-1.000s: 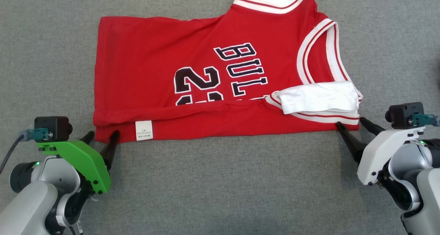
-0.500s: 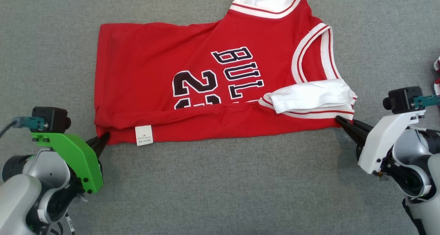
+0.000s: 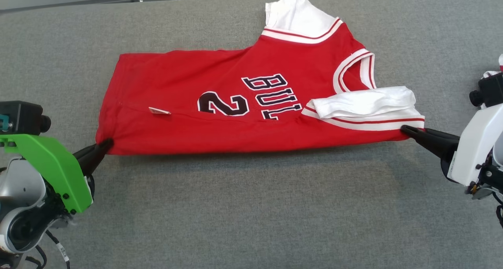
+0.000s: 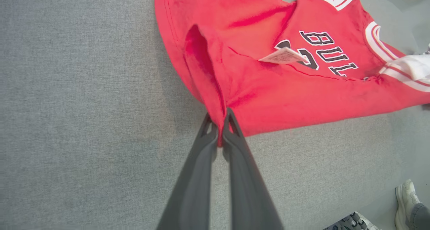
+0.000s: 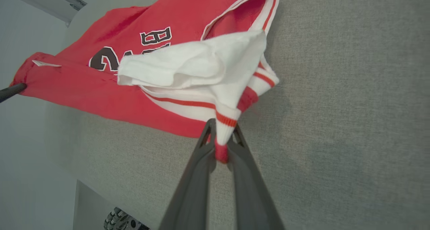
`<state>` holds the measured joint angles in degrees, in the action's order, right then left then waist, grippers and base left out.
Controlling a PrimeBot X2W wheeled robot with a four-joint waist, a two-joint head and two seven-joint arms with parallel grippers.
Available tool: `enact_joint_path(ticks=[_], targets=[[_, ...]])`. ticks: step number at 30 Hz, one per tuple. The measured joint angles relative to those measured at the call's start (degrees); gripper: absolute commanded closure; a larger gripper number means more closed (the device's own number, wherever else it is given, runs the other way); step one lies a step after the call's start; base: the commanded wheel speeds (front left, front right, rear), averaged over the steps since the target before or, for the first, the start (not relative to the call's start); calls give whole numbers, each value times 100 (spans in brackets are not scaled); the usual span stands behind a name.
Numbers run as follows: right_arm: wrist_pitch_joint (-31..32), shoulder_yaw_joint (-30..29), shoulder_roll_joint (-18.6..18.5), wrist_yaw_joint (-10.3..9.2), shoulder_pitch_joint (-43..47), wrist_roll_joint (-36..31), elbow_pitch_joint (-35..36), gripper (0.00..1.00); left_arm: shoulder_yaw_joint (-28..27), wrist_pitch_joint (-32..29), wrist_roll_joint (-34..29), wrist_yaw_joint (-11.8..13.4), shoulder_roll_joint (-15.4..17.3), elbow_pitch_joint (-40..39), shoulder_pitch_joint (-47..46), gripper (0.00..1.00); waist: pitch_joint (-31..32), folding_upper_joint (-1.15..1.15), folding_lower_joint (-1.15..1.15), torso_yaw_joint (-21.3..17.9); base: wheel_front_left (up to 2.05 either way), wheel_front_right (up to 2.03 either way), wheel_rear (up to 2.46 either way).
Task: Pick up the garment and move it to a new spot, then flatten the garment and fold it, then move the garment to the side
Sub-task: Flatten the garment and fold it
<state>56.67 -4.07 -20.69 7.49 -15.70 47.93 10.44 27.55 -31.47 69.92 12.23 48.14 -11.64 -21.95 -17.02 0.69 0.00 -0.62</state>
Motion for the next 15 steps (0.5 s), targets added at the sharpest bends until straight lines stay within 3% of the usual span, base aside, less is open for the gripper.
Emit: enact_joint_path(ticks=[8, 15], targets=[[581, -292, 75, 0, 397, 11, 310, 100, -118, 266, 148, 97, 78, -287, 610, 100, 88, 0, 0, -38, 0, 0, 0], [554, -347, 116, -1, 1530, -127, 631, 100, 111, 1045, -149, 140, -38, -516, 1694, 100, 86, 0, 0, 14, 0, 0, 0]])
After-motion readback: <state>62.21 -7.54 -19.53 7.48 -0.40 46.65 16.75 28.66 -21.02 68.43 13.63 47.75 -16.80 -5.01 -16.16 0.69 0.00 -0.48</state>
